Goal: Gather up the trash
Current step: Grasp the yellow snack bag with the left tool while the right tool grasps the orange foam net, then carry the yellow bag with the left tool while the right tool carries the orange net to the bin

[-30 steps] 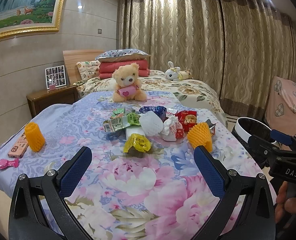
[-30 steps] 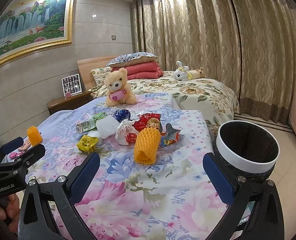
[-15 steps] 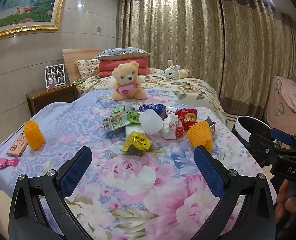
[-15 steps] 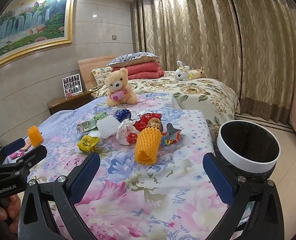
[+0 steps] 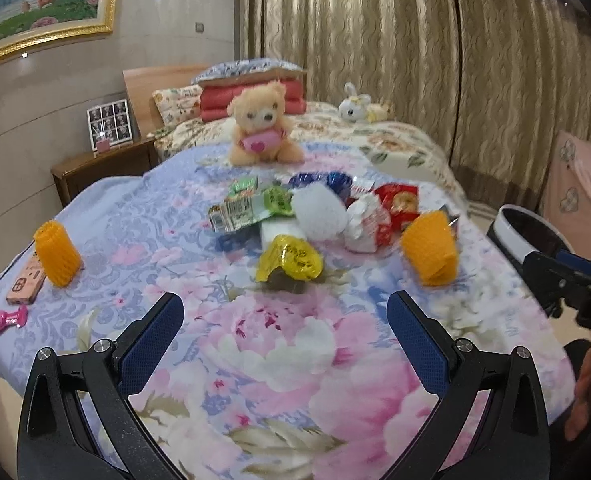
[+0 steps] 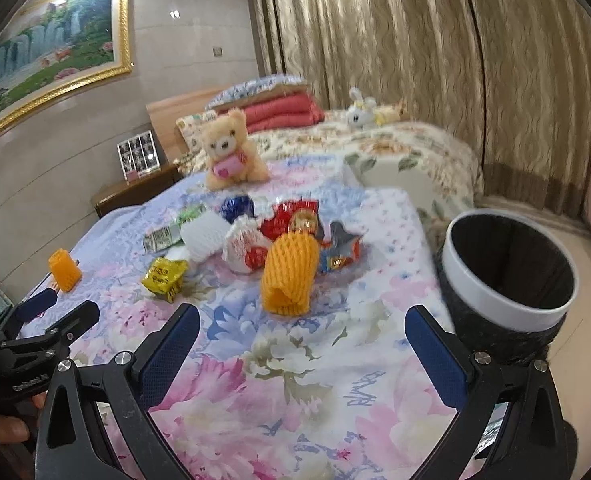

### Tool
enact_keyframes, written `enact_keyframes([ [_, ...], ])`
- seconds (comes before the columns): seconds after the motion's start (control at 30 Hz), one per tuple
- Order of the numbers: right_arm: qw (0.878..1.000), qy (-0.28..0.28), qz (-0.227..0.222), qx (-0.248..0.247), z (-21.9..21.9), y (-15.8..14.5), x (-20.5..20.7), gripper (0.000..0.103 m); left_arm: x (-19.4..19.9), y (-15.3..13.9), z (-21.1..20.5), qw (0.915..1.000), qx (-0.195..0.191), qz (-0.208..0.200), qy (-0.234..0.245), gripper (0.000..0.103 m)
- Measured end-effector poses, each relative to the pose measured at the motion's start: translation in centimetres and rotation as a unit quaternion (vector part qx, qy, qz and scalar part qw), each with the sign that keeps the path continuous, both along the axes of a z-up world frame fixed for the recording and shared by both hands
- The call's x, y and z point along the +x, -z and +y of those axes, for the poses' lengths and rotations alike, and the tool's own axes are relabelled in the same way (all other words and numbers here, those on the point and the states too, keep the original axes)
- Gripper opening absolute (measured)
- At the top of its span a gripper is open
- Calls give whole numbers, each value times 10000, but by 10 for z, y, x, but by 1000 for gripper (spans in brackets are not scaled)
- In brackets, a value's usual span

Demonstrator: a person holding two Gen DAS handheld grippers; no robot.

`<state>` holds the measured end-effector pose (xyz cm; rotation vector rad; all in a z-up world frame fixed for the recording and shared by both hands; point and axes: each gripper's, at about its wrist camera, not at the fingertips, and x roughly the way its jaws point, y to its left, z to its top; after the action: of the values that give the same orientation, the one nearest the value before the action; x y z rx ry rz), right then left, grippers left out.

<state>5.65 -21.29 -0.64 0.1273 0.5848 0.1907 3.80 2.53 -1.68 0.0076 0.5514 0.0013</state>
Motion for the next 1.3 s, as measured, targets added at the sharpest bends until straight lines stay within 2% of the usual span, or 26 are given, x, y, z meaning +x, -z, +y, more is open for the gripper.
enact_keyframes([
  [0.17, 9983, 7, 508, 296, -3, 19, 31, 102, 28, 13, 6, 9994, -124, 308, -6, 103],
  [0.3, 9967, 6, 729, 368, -2, 29, 53, 101, 52, 21, 4, 9988, -89, 483, 46, 103],
  [0.5, 9945, -44, 978, 382, 7, 37, 84, 90, 88, 30, 6, 9968, -190, 771, 80, 102],
  [0.6, 9927, -15, 1154, 351, 11, 44, 99, 80, 103, 35, 8, 9950, -292, 952, 92, 93],
  [0.73, 9914, -46, 1211, 488, 12, 49, 105, 71, 115, 43, 11, 9899, -584, 1258, 292, 59],
  [0.77, 9913, -75, 1215, 506, 13, 50, 105, 64, 116, 44, 12, 9887, -657, 1300, 349, 50],
  [0.8, 9908, -127, 1228, 546, 13, 51, 105, 59, 116, 45, 13, 9882, -702, 1306, 387, 45],
  [0.87, 9904, -189, 1238, 589, 13, 52, 104, 34, 114, 44, 12, 9881, -738, 1281, 433, 29],
  [0.9, 9907, -195, 1209, 593, 13, 51, 102, 31, 111, 43, 12, 9879, -757, 1271, 471, 25],
  [1.07, 9908, -297, 1133, 678, 9, 45, 89, 26, 93, 41, 6, 9876, -818, 1206, 577, 20],
  [1.3, 9910, -304, 1089, 718, -6, 41, 62, 24, 63, 31, -15, 9868, -817, 1116, 846, 20],
])
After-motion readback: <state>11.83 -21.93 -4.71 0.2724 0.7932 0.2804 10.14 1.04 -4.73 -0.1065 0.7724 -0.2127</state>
